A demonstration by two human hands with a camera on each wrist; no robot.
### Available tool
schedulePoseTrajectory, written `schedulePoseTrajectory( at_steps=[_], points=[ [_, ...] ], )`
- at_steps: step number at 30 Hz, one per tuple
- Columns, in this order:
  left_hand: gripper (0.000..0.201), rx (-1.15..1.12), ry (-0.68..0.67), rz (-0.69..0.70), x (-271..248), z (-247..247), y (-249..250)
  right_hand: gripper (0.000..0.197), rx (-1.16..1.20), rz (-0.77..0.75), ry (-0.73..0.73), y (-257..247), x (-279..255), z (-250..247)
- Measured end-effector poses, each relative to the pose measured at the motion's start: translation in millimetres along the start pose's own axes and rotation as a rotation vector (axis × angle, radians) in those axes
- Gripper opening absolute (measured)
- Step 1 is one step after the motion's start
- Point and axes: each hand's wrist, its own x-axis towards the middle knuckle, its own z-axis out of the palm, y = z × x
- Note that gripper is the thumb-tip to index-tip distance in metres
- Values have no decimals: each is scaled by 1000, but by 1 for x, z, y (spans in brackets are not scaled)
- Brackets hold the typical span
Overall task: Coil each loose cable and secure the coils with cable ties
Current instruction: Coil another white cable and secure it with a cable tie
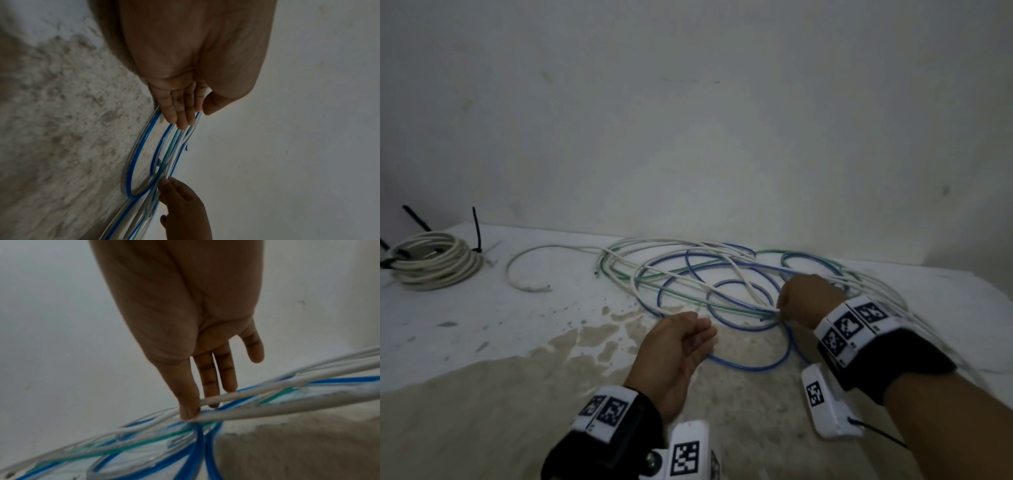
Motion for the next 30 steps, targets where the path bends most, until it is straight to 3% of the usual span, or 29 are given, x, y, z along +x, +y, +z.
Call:
schedulePoseTrajectory(
  at_steps=[4,11,15,19,24,27,30],
  points=[
    [12,6,-14,6,0,0,0,24,51,-48,124,4,-10,-14],
    [17,-4,-27,7,1,-3,0,17,305,-270,863,12,-38,-78],
    [25,-17,-25,12,-1,-3,0,19,237,-379,1111,14,-58,-121],
    [19,-28,-12,23,-2,-1,1,23,100,-468,1174,14,-83,-155],
    [7,-48,25,105,-7,1,8,22,-90,-491,1093,22,-108,-187],
    [24,-34,36,185,-6,-4,18,22,-163,-424,1118,35,-125,-203],
    [40,125,56,322,-2,-11,32,26,-145,-333,1165,50,-139,-216]
  ],
)
